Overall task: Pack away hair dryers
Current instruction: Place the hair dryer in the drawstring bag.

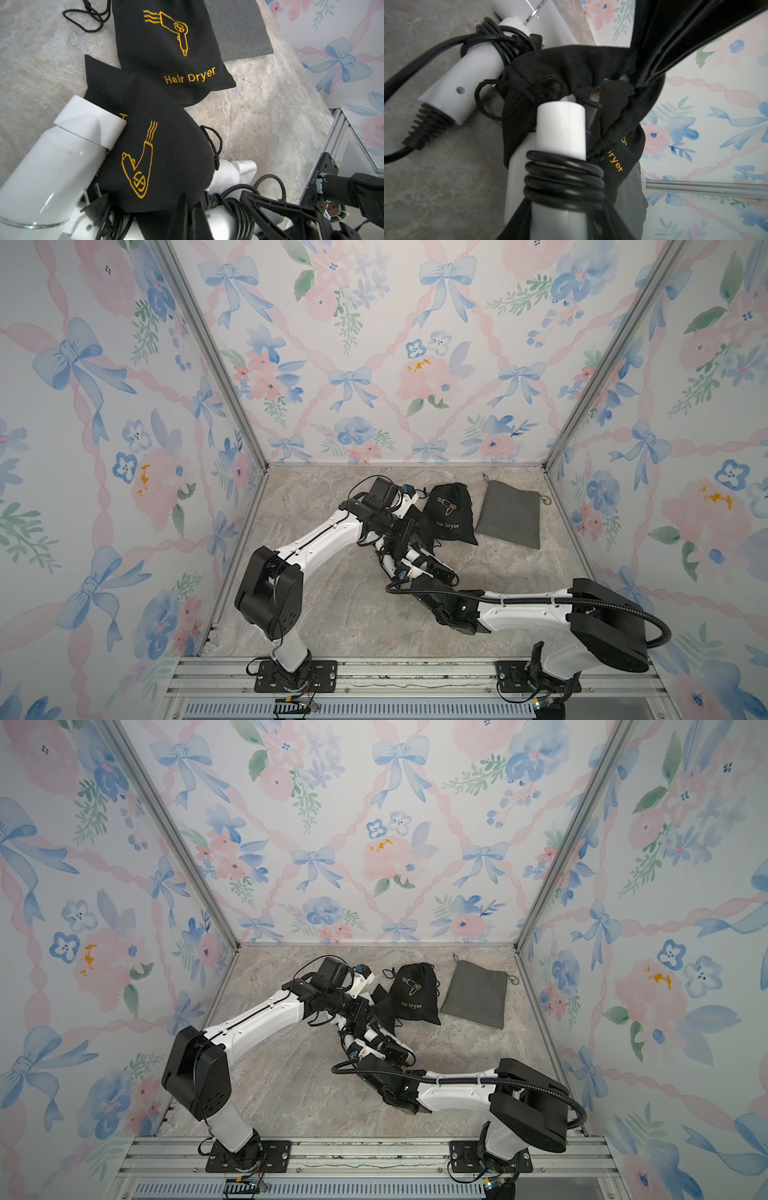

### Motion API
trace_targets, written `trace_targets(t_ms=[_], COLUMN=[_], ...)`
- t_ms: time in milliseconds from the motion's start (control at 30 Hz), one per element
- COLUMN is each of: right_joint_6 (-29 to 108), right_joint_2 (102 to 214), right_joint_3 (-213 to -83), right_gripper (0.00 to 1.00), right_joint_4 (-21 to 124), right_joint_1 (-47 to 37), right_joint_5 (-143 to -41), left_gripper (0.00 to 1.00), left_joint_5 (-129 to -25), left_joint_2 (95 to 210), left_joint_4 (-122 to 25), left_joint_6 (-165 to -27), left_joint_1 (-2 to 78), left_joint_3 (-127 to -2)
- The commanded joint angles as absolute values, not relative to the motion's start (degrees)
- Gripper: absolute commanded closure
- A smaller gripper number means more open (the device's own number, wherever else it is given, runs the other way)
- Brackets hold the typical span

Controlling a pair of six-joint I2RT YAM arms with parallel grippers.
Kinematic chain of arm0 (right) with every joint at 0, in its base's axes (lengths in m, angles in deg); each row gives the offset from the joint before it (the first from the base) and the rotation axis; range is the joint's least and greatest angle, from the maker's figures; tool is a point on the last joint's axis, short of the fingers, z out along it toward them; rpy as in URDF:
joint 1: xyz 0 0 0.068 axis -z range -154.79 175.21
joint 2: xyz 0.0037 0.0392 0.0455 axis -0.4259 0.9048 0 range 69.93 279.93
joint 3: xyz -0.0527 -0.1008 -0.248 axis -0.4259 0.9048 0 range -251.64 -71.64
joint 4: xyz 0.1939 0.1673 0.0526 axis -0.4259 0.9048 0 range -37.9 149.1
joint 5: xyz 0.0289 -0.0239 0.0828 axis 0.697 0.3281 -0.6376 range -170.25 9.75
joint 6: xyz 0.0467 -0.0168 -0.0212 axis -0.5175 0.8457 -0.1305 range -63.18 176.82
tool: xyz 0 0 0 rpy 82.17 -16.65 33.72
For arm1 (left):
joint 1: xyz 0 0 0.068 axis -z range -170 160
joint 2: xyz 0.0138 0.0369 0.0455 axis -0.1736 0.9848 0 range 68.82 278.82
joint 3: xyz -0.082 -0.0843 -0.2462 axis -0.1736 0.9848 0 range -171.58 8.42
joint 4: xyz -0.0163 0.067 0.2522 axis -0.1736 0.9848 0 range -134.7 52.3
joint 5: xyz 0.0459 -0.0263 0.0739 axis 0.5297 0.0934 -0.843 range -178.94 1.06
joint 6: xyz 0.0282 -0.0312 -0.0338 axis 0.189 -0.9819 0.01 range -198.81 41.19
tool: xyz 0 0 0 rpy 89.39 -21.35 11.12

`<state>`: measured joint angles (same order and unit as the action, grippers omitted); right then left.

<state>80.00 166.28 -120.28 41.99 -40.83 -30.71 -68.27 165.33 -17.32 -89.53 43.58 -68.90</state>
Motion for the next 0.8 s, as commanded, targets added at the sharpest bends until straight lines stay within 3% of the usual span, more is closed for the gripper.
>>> trace_targets(t_ms=[0, 433, 767], right_joint_6=[78.7, 72.0, 71.9], right_joint_2=[165.0, 159.9, 162.6], right_joint_3=[-122.1, -121.8, -122.3], right_gripper=[0.69, 0.68, 0.68], right_joint_4=[41.9, 45.7, 46.5], right_joint_1=[-39.8, -37.1, -38.0], right_joint_5=[-30.0, -34.4, -33.5], left_gripper=[0.95, 0.95, 0.94], left_joint_5=[-66.2, -65.7, -65.0], left_joint_2=[161.4, 160.7, 161.0], left_joint_4=[-18.4, -18.5, -18.4], left_joint_6=[-89.6, -88.7, -89.1], left_joint_1=[43.7, 45.1, 45.1], left_joint_3=[-68.5, -67.8, -68.9])
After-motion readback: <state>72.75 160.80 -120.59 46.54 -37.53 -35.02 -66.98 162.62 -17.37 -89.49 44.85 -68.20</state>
